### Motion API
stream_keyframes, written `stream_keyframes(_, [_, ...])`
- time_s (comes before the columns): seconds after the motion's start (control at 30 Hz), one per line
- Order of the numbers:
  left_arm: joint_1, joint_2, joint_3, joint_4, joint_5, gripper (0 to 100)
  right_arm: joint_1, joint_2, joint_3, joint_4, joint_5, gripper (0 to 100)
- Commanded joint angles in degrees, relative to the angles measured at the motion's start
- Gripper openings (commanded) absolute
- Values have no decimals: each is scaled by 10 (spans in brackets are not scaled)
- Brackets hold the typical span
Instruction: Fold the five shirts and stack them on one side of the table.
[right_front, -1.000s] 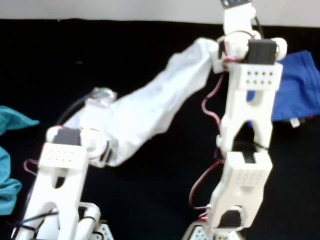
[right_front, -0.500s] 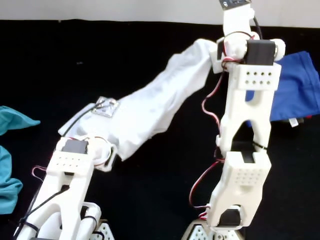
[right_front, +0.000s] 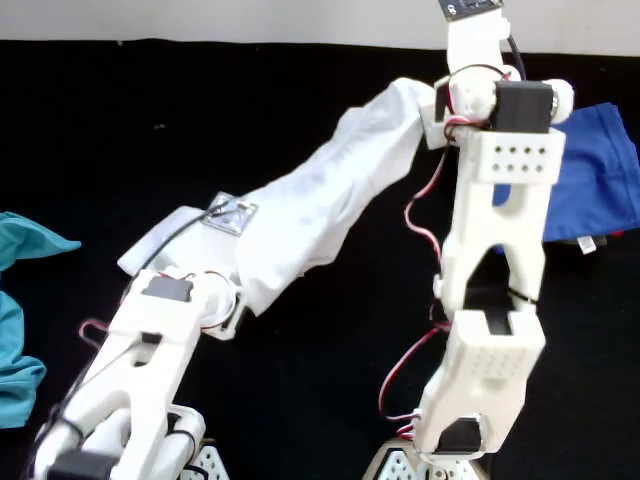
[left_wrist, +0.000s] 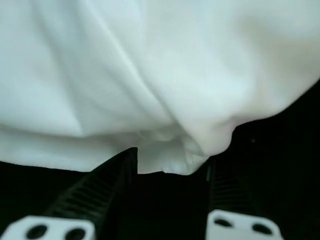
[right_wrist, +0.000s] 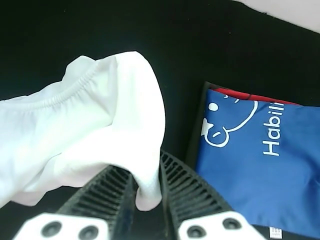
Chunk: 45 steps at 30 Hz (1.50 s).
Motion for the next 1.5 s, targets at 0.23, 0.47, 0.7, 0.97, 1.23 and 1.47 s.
stream_keyframes(0.23, [2,115,-217,98,4,16,10,-124,116,7,-4,5])
stream_keyframes(0.47, [-67,65,-473,318,2,8,20,-188,119,4,-4,5])
stream_keyframes(0.7, [-129,-15,-694,447,1,8,17,-251,119,4,-4,5])
stream_keyframes(0.97, [-189,-60,-879,525,-69,8,17,-389,124,7,-4,5])
stream_keyframes(1.23, [-237,-62,-918,524,-122,8,-36,-475,279,4,-5,5])
stream_keyframes(1.47, [-232,56,-712,447,-157,8,-51,-476,558,-173,-37,5])
